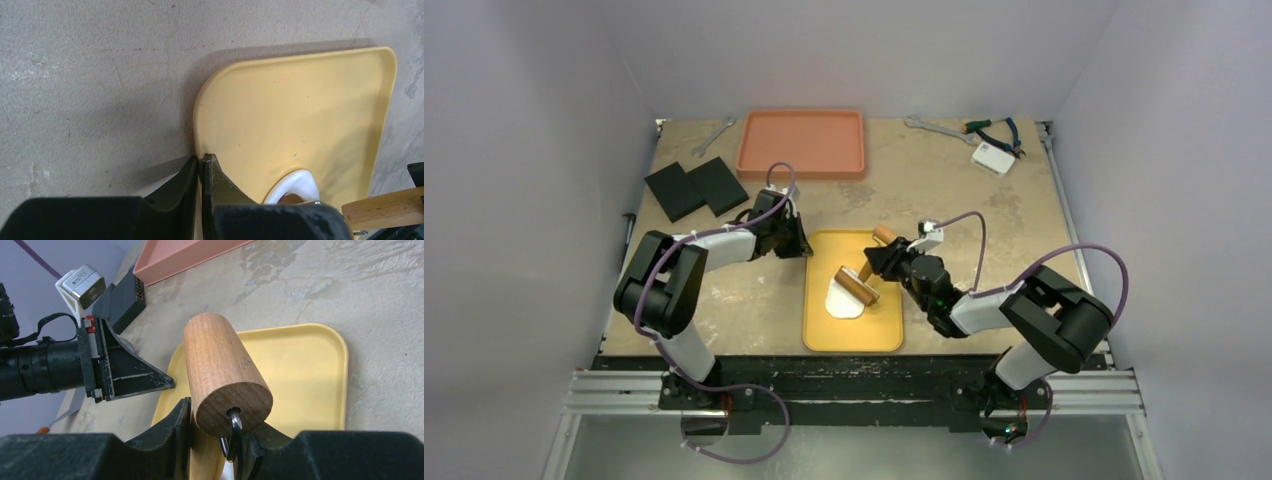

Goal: Roll out the dumpling wrappers from the dough
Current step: Flatten out the dough on the work surface.

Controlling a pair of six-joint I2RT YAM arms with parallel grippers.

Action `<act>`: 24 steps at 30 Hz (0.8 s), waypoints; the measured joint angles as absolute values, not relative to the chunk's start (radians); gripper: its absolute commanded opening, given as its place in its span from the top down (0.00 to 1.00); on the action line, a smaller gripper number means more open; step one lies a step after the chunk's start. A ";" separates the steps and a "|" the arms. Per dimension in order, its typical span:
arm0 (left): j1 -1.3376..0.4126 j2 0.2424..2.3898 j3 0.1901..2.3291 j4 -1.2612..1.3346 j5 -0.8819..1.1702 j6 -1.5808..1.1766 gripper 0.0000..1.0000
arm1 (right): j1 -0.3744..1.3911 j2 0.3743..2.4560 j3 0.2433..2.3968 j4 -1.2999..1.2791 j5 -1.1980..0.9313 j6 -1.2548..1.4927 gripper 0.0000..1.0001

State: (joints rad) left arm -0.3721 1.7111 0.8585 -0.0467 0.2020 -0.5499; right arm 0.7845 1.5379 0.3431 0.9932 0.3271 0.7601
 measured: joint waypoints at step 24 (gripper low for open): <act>-0.348 1.711 0.857 -0.049 0.210 -0.546 1.00 | 0.853 1.590 0.397 0.990 0.345 0.732 1.00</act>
State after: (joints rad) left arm -0.3481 1.7107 0.8574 -0.0486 0.2104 -0.5465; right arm 0.8532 1.5902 0.3969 0.9901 0.3450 0.7319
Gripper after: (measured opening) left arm 0.029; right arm 0.343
